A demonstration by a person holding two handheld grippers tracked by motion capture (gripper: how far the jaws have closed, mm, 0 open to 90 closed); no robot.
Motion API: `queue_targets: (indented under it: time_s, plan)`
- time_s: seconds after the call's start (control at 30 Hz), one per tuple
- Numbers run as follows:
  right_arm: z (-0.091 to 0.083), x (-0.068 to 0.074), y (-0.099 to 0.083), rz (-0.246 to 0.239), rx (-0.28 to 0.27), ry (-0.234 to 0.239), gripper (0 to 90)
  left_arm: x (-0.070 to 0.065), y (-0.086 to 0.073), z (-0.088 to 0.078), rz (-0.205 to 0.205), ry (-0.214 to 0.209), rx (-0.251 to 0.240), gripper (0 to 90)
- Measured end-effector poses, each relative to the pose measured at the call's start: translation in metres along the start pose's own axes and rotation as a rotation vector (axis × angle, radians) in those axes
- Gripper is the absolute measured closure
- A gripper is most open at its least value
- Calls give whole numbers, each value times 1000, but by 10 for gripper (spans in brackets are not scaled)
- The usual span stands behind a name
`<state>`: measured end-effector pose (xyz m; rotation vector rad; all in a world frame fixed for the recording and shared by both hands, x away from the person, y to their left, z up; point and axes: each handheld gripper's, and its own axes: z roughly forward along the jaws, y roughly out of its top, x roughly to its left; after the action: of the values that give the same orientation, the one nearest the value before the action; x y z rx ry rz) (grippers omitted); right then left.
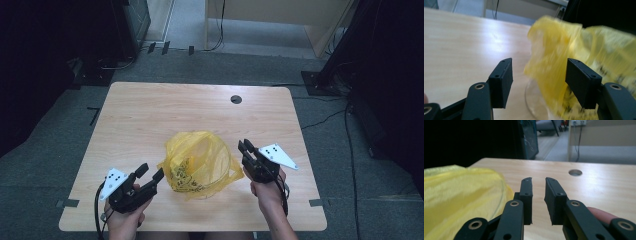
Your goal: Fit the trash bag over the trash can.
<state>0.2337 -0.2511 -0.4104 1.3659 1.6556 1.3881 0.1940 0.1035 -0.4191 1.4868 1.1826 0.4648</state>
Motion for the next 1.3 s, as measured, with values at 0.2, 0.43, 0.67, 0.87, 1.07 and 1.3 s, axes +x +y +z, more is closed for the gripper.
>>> queue_targets:
  time_s: [0.2,0.43,0.67,0.87,1.07,1.3]
  plan:
    - [-9,12,-14,61,21,-43,714,-10,18,17,-22,-35,-4,406]
    - [-7,27,-27,13,41,-148,697,-17,19,31,-1,-44,24,657]
    - [-5,24,-38,24,71,-186,687,-12,20,33,34,-2,9,872]
    - [0,30,-45,-12,85,-184,716,2,14,45,24,62,33,887]
    - [10,34,-63,-32,102,-242,786,20,-12,72,-45,102,157,883]
    - [22,33,-79,-28,167,-234,827,23,-41,93,4,131,277,883]
